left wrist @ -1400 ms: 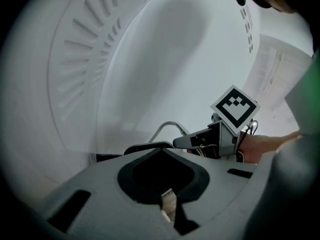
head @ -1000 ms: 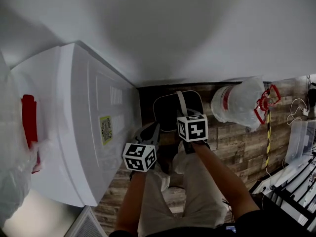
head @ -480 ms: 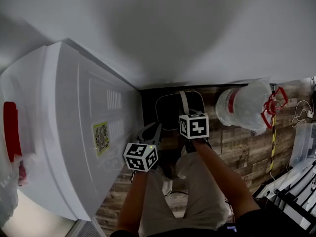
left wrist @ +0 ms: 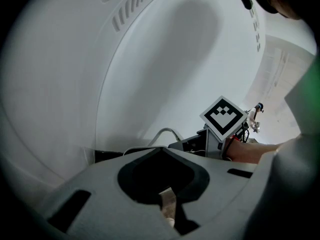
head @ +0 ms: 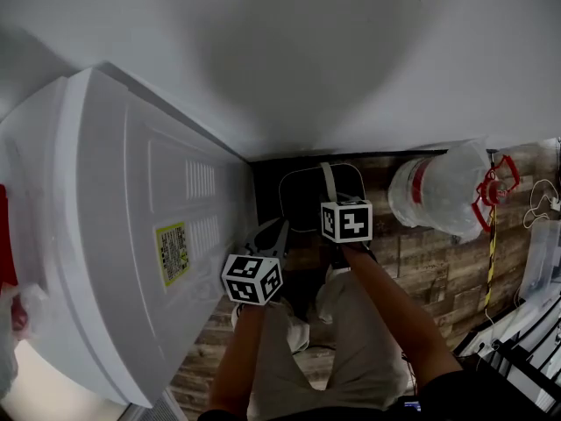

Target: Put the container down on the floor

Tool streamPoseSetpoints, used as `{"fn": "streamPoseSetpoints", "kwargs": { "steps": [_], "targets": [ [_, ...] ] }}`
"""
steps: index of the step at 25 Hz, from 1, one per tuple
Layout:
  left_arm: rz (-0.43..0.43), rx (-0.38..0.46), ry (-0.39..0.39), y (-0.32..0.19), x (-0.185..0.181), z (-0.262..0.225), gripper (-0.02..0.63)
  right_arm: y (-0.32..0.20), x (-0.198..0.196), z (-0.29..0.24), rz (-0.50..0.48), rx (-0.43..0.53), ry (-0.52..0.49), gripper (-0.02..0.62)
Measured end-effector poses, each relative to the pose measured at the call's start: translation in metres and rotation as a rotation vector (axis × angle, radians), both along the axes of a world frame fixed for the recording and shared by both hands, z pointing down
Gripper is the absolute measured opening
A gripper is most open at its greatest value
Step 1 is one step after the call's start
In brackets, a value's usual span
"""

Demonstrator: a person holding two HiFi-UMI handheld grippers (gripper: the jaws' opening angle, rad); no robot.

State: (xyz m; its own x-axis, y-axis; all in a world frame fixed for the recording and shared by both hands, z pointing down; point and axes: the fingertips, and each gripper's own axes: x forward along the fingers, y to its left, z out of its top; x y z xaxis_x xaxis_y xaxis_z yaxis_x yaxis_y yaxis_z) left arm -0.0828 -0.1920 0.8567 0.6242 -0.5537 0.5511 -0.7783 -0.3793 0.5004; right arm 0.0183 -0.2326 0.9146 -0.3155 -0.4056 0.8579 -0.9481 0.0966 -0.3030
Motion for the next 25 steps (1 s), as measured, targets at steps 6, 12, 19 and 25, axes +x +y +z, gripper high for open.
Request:
{"fn": "streamPoseSetpoints", "kwargs": {
  "steps": [6, 12, 19, 25],
  "targets": [
    [-0.006, -0.003, -0.003, -0.001, -0.001, 0.009, 0.017, -0.002, -0.004, 0.011, -0.005, 0.000, -0.005, 0.034],
    [-0.007, -0.003, 0.000, 0.000, 0.001, 0.016, 0.017, -0.002, -0.007, 0.019, 0.000, 0.002, -0.025, 0.034],
    [-0.006, -0.018, -0.007, 0.004, -0.001, 0.031, 0.017, 0.002, -0.009, 0.036, 0.001, -0.006, -0.031, 0.034],
    [-0.011, -0.018, -0.005, 0.002, 0.003, 0.036, 0.017, 0.007, -0.008, 0.048, -0.004, -0.018, -0.033, 0.034]
  ]
}}
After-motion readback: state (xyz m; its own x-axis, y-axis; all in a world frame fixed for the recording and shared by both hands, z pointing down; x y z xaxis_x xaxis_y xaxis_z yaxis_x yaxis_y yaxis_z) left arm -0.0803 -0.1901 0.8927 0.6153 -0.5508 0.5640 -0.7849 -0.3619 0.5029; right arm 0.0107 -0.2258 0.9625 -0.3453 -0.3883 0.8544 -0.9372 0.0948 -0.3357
